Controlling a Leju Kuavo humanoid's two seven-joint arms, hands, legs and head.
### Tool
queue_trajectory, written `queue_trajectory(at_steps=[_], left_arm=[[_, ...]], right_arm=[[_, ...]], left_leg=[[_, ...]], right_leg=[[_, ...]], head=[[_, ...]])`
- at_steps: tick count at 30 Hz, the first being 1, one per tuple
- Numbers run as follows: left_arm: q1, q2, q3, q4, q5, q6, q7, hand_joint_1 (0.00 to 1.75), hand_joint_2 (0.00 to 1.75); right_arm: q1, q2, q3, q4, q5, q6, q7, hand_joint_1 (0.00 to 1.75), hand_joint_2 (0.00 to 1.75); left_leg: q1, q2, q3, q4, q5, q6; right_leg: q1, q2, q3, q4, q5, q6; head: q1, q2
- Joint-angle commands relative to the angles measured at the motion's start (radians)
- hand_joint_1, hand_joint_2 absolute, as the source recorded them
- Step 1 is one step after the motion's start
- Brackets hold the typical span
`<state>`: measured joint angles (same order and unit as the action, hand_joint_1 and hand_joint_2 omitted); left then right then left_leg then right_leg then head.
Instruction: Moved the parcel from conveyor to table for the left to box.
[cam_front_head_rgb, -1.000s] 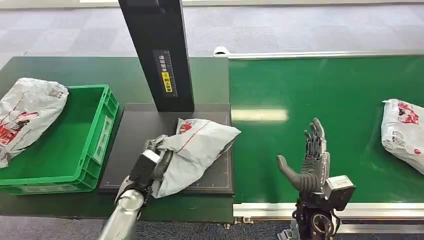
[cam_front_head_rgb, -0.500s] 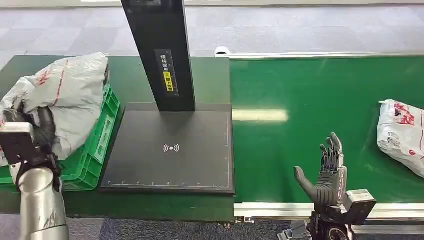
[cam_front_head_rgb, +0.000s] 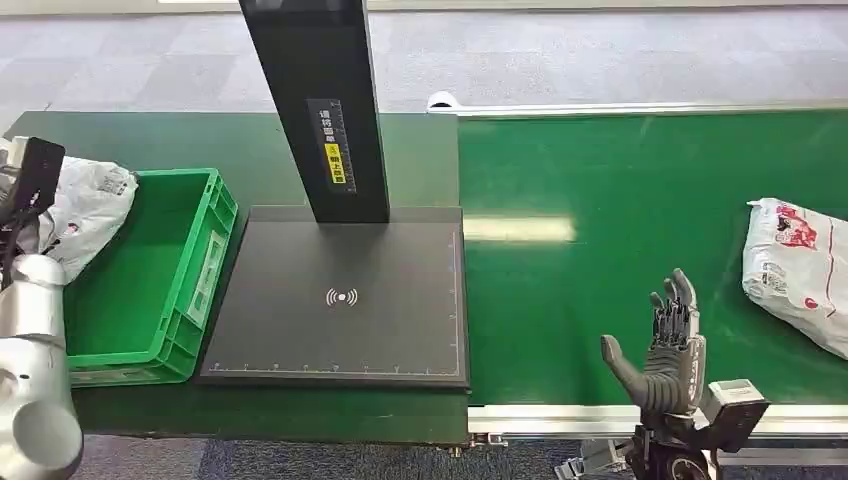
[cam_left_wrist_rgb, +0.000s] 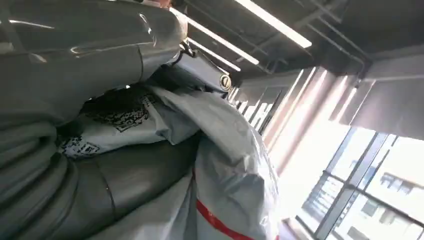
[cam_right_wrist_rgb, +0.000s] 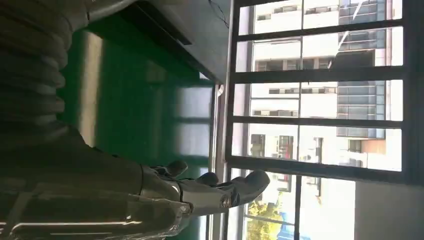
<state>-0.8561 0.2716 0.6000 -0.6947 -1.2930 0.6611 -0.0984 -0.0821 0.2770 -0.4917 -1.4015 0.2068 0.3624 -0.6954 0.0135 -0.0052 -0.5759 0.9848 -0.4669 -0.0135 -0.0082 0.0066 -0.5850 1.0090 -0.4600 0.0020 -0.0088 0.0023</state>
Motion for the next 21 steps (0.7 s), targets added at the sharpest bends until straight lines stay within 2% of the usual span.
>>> queue_trajectory(at_steps=[1,13,15,16,17,18,19,21], left_arm=[[-0.130,0.010,0.099,0.219,0.106,-0.103,-0.097,1.75,1.75],[-0.130,0.010,0.099,0.219,0.106,-0.103,-0.097,1.75,1.75],[-0.150,-0.009,0.203,0.210,0.297,-0.312,-0.243,1.75,1.75],[-0.150,-0.009,0.203,0.210,0.297,-0.312,-0.243,1.75,1.75],[-0.152,-0.016,0.236,0.194,0.397,-0.428,-0.342,1.75,1.75],[-0.141,-0.027,0.235,0.156,0.436,-0.487,-0.367,1.75,1.75],[-0.127,-0.038,0.226,0.120,0.454,-0.507,-0.381,1.69,1.75],[-0.105,-0.049,0.208,0.071,0.463,-0.515,-0.373,1.69,1.75]], right_arm=[[-0.040,-0.002,-0.055,0.080,-0.003,0.004,-0.003,0.00,1.75],[-0.040,-0.002,-0.055,0.080,-0.003,0.004,-0.003,0.00,1.75],[-0.038,0.000,-0.058,0.077,-0.005,0.000,-0.003,0.00,1.75],[-0.038,0.000,-0.058,0.077,-0.005,0.000,-0.003,0.00,1.75],[-0.035,0.003,-0.063,0.073,-0.007,-0.005,-0.003,0.00,1.75],[-0.032,0.005,-0.065,0.069,-0.007,-0.006,-0.003,0.00,1.75],[-0.030,0.007,-0.066,0.065,-0.008,-0.006,-0.003,0.00,1.75],[-0.027,0.011,-0.070,0.062,-0.008,-0.004,-0.003,0.00,1.75]], left_leg=[[0.001,-0.002,0.000,0.000,0.000,0.000],[0.001,-0.001,0.000,0.000,0.000,0.001],[0.001,-0.001,0.000,0.000,0.000,0.000],[0.001,-0.001,0.000,0.000,0.000,0.001],[0.001,-0.001,0.000,0.000,0.000,0.000],[0.001,-0.002,0.000,0.000,0.000,0.001],[0.001,-0.002,0.000,0.000,0.000,0.000],[0.001,-0.002,0.000,0.000,0.000,0.001]], right_leg=[[0.001,-0.002,0.002,-0.001,0.000,0.000],[0.001,-0.001,0.001,-0.001,0.000,0.000],[0.001,-0.001,0.001,0.000,0.000,0.000],[0.001,-0.002,0.001,-0.001,0.000,0.000],[0.001,-0.001,0.001,0.000,0.000,0.000],[0.001,-0.003,0.002,-0.001,0.000,0.000],[0.001,-0.003,0.001,-0.001,0.000,0.000],[0.001,-0.003,0.001,-0.001,0.000,0.000]], head=[[0.000,0.000],[0.000,0.000],[0.000,0.000],[0.000,0.000],[0.000,0.000],[0.000,0.000],[0.000,0.000],[0.000,0.000]])
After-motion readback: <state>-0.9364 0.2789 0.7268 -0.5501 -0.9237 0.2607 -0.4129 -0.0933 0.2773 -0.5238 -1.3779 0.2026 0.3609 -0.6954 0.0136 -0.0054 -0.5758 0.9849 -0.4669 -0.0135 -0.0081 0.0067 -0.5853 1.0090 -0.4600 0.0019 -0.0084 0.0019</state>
